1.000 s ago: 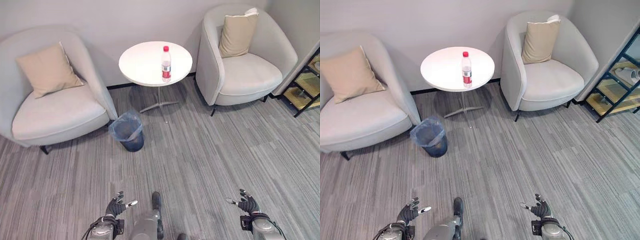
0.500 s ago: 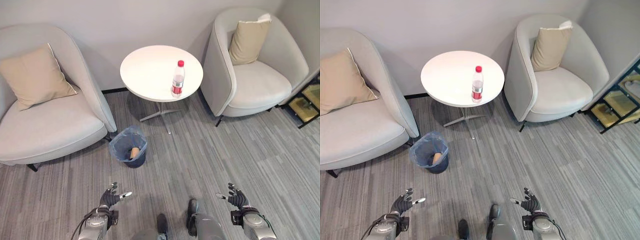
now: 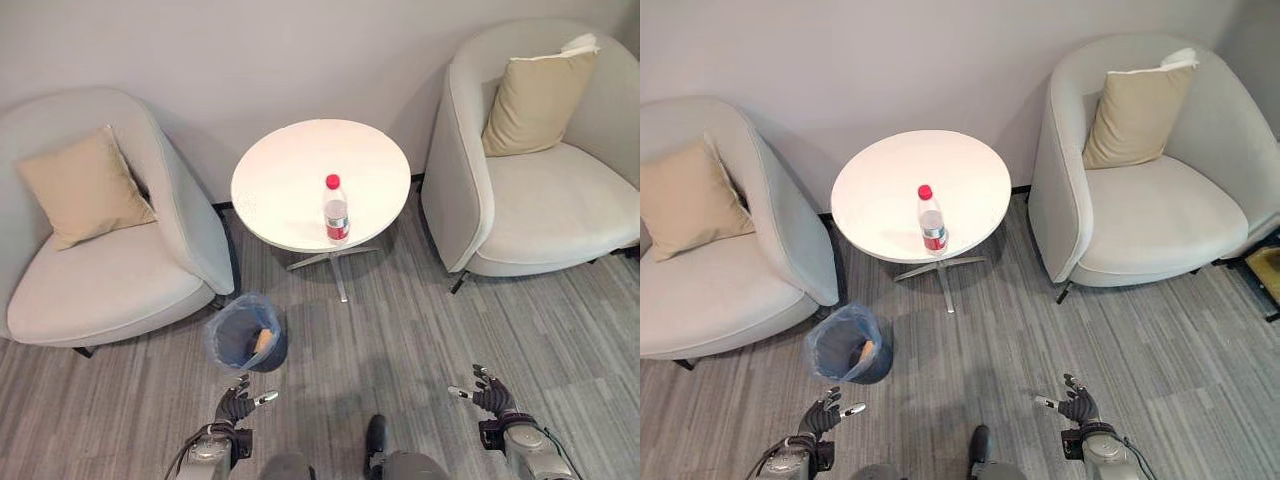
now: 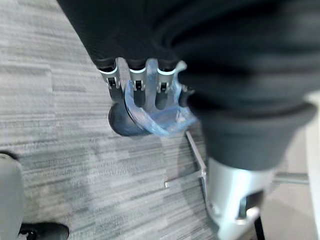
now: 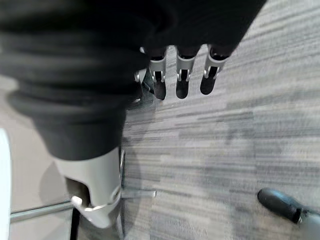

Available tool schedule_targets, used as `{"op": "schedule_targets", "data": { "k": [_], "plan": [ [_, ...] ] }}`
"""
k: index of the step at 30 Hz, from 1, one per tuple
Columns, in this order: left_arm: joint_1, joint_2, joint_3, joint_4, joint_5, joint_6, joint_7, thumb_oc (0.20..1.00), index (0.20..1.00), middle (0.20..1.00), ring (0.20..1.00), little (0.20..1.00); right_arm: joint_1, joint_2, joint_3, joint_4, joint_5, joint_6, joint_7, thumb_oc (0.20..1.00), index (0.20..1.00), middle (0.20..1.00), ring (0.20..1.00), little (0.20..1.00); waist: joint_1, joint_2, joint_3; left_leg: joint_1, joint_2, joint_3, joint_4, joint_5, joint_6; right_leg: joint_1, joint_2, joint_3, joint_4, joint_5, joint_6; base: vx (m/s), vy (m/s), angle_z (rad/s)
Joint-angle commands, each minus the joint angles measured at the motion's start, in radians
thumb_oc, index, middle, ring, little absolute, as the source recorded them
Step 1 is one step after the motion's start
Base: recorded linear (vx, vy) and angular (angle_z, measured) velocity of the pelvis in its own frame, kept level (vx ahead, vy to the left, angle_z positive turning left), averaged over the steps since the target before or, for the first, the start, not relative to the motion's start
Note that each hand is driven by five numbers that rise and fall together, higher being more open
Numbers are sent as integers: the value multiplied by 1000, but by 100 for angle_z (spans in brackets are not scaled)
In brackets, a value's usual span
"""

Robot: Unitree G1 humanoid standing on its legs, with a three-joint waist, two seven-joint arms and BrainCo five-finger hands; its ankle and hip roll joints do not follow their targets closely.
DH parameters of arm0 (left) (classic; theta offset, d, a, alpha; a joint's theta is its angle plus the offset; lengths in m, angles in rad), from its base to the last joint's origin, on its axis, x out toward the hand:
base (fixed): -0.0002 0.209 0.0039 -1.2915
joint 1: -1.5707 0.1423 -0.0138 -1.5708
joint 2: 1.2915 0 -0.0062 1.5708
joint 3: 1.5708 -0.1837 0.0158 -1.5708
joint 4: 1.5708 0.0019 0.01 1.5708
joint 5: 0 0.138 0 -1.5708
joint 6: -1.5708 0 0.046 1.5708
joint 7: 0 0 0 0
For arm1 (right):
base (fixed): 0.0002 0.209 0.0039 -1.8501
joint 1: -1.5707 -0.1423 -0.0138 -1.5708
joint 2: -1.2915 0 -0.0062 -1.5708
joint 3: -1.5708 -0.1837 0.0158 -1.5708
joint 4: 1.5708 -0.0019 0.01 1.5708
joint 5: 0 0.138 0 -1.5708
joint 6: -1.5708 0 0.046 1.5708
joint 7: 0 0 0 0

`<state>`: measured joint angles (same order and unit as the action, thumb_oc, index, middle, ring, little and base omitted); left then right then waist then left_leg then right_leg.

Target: Gather garbage on tea table into small bin, then transfer packed bag to large trash can.

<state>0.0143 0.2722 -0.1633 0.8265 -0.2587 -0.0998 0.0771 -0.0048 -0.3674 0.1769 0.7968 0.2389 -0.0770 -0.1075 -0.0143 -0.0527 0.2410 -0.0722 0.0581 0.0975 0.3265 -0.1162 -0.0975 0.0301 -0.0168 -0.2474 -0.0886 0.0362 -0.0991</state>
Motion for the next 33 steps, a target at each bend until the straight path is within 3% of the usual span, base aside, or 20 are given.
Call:
{"op": "schedule_targets", "data": {
  "k": [1, 3, 6, 11, 12, 14, 16, 19, 23, 24, 27, 33],
  "plan": [
    [-9, 41, -29, -25, 9, -25, -1, 1000, 1000, 1000, 1000, 1000, 7, -30, -24, -29, 29, -26, -11, 1000, 1000, 1000, 1000, 1000, 3, 19, -18, -52, -15, 30, -168, 83, 22, 25, -41, 37, 77, -136, 154, 235, 33, 8],
    [-9, 45, -26, -25, 11, -24, 3, 1000, 1000, 1000, 1000, 1000, 11, -28, -24, -25, 29, -25, -16, 1000, 1000, 1000, 1000, 1000, 16, 26, -15, -97, -3, 42, -239, 164, 5, 61, -29, 41, 67, -151, 158, 234, 50, 8],
    [-2, 49, -15, -30, 7, -24, 12, 1000, 1000, 1000, 1000, 1000, 21, -21, -26, -32, 27, -20, -22, 1000, 1000, 1000, 1000, 1000, 29, 25, -15, -134, 15, 85, -291, 202, -4, 109, -29, 51, 72, -174, 167, 221, 98, -10],
    [22, 44, 1, -14, 11, -21, 7, 1000, 1000, 1000, 1000, 1000, 22, -5, -22, -28, -2, -15, -11, 1000, 1000, 1000, 1000, 1000, 38, 26, -49, -93, 6, 85, -275, 183, 19, 155, -62, 75, 100, -192, 191, 283, 182, -31],
    [28, 49, 3, -11, 15, -21, 2, 1000, 1000, 1000, 1000, 1000, 17, 6, -14, -28, -14, -9, -5, 1000, 1000, 1000, 1000, 1000, 44, 21, -63, -70, -7, 93, -270, 156, 38, 141, -89, 89, 146, -189, 206, 338, 283, -34],
    [25, 53, 4, -11, 15, -21, 3, 1000, 1000, 1000, 1000, 1000, 12, 9, -8, -29, -18, -10, -4, 1000, 1000, 1000, 1000, 1000, 47, 19, -63, -61, -13, 98, -266, 143, 49, 125, -98, 96, 181, -184, 216, 171, 188, -32],
    [16, 72, 10, -14, 11, -24, 5, 1000, 1000, 1000, 1000, 1000, -7, 16, 4, -40, -25, -13, -1, 1000, 1000, 1000, 1000, 1000, 47, 22, -56, -36, -26, 101, -253, 104, 80, 49, -111, 130, 317, -162, 239, 115, 159, -7],
    [16, 79, 17, -18, 12, -25, 9, 1000, 1000, 1000, 1000, 1000, -15, 15, 7, -48, -31, -11, -2, 1000, 1000, 1000, 1000, 1000, 47, 27, -54, -9, -32, 100, -258, 88, 91, 2, -117, 137, 352, -146, 241, 60, 42, 6],
    [8, 85, 23, -12, 3, -27, 14, 1000, 1000, 1000, 1000, 1000, -23, 9, 8, -55, -29, -11, -2, 1000, 1000, 1000, 1000, 1000, 29, 40, -45, 36, -31, 80, -296, 91, 86, -71, -97, 133, 295, -130, 228, 83, -42, 9],
    [4, 90, 27, -7, 0, -31, 18, 1000, 1000, 1000, 1000, 1000, -25, 7, 9, -62, -23, -13, -5, 1000, 1000, 1000, 1000, 1000, 17, 35, -39, 41, -33, 60, -293, 94, 83, -64, -85, 169, 258, -132, 227, 42, -64, 3],
    [9, 86, 31, -1, 6, -34, 17, 1000, 1000, 1000, 1000, 1000, -17, -3, 11, -98, -41, -15, -2, 1000, 1000, 1000, 1000, 1000, 15, 29, -40, 53, -36, 58, -295, 95, 76, -37, -82, 175, 228, -132, 219, 70, -119, 32],
    [35, 74, 37, -3, 37, -30, 5, 1000, 1000, 1000, 1000, 1000, 2, -106, 35, -342, -213, -35, -1, 1000, 1000, 1000, 1000, 1000, 14, 39, -62, 69, -21, 25, -322, 125, 42, 47, -58, 137, 132, -145, 188, 54, -150, 24]
  ]
}}
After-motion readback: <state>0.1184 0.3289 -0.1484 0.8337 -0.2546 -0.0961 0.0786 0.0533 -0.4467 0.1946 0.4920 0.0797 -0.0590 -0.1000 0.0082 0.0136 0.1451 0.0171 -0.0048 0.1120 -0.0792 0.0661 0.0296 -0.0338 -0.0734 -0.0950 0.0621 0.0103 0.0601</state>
